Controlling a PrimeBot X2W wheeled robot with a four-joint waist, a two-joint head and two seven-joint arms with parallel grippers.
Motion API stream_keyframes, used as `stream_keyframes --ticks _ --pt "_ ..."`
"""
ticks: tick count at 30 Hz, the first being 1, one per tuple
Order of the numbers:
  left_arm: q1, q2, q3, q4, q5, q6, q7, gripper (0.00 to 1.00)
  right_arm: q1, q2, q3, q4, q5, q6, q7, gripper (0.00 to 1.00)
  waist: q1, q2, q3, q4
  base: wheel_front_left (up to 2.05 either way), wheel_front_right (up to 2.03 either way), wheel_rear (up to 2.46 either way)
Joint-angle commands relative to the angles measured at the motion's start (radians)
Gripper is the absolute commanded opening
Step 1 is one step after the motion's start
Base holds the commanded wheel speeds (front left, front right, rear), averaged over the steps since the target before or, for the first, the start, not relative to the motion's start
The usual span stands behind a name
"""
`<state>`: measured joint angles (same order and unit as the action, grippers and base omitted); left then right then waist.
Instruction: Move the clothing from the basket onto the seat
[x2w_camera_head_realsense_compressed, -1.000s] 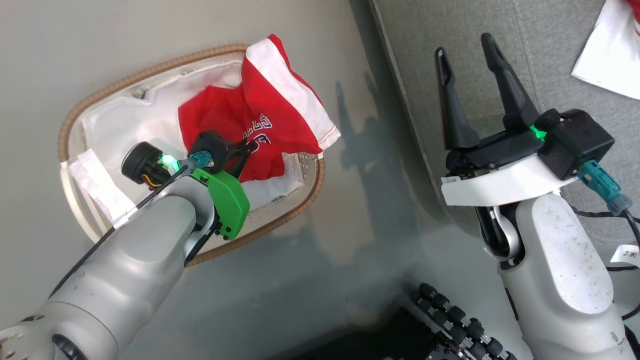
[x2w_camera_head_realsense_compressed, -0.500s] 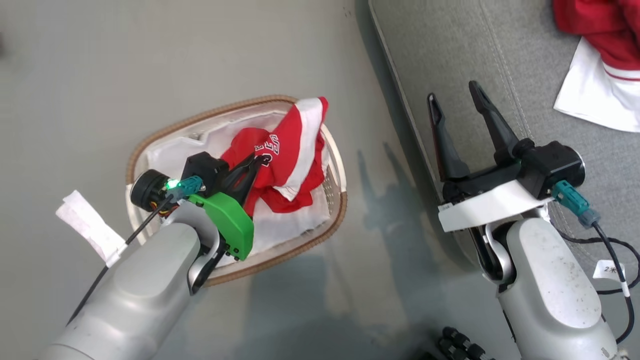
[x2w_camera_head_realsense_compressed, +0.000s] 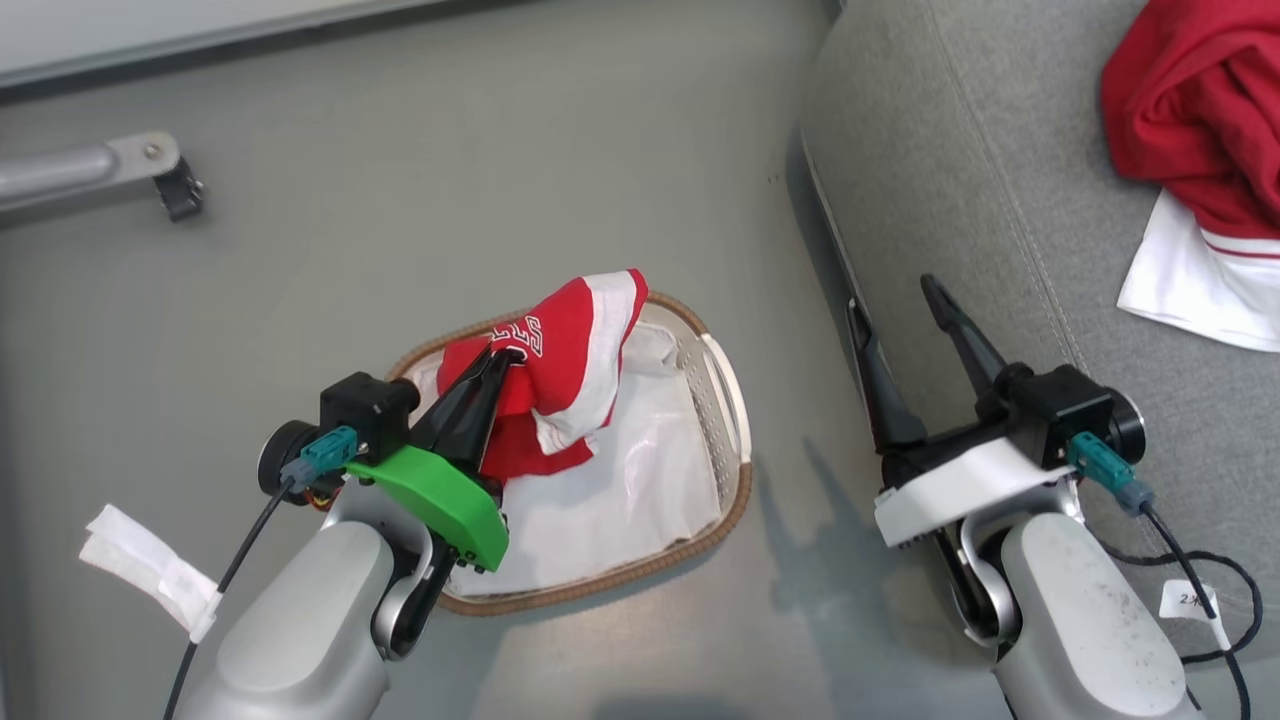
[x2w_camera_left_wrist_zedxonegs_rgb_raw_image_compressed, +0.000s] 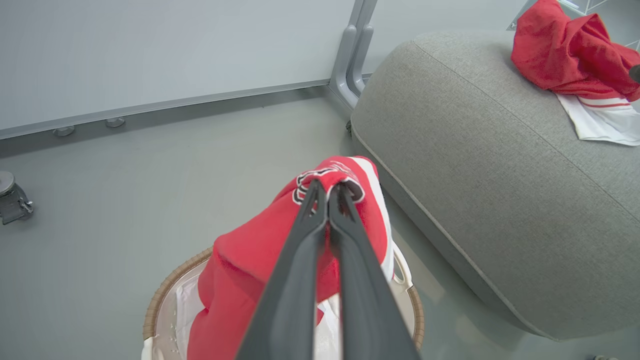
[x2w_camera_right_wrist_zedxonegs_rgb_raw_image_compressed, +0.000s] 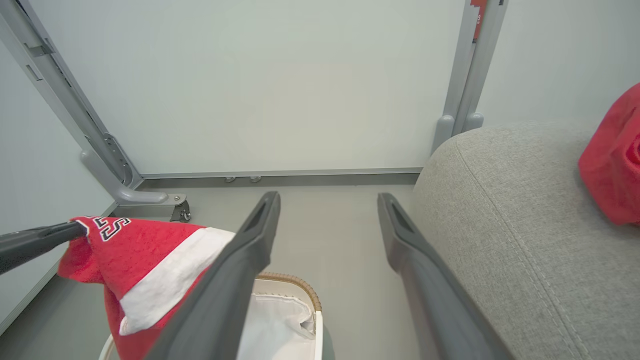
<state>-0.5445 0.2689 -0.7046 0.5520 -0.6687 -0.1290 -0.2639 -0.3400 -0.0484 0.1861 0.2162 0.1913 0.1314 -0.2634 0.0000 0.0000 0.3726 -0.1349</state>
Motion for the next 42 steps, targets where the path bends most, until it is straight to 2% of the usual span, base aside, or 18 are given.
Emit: stream_keyframes --ticks 1,9,21,34,38,42 --pt "0.027 -0.003 0.018 -0.02 0.016 -0.003 0.0 0.0 0.025 -0.005 0.002 0.008 -0.001 -0.001 -0.002 1.0 0.0 0.0 -0.088 0.054 0.0 0.0 0.0" --pt "0.109 -0.024 0.14 -0.133 0.034 -0.003 0.0 0.0 0.084 -0.005 0.012 0.029 0.014 -0.001 -0.002 1.0 0.0 0.0 -0.17 0.07 0.0 0.0 0.0" --pt "0.135 -0.022 0.242 -0.348 0.075 -0.003 0.0 0.0 0.145 -0.005 0.019 0.046 0.031 -0.001 -0.002 1.0 0.0 0.0 -0.237 0.088 0.0 0.0 0.0" --pt "0.118 -0.046 0.26 -0.518 0.095 -0.003 0.0 0.0 0.183 -0.004 0.038 0.04 0.039 -0.001 -0.002 1.0 0.0 0.0 -0.29 0.097 0.0 0.0 0.0" --pt "0.131 -0.052 0.251 -0.539 0.1 -0.003 0.0 0.0 0.176 -0.004 0.103 0.008 0.062 -0.001 -0.002 1.0 0.0 0.0 -0.301 0.103 0.0 0.0 0.0" --pt "0.141 -0.061 0.239 -0.553 0.095 -0.003 0.0 0.0 0.139 -0.005 0.22 -0.031 0.101 -0.001 -0.002 1.0 0.0 0.0 -0.308 0.112 0.0 0.0 0.0"
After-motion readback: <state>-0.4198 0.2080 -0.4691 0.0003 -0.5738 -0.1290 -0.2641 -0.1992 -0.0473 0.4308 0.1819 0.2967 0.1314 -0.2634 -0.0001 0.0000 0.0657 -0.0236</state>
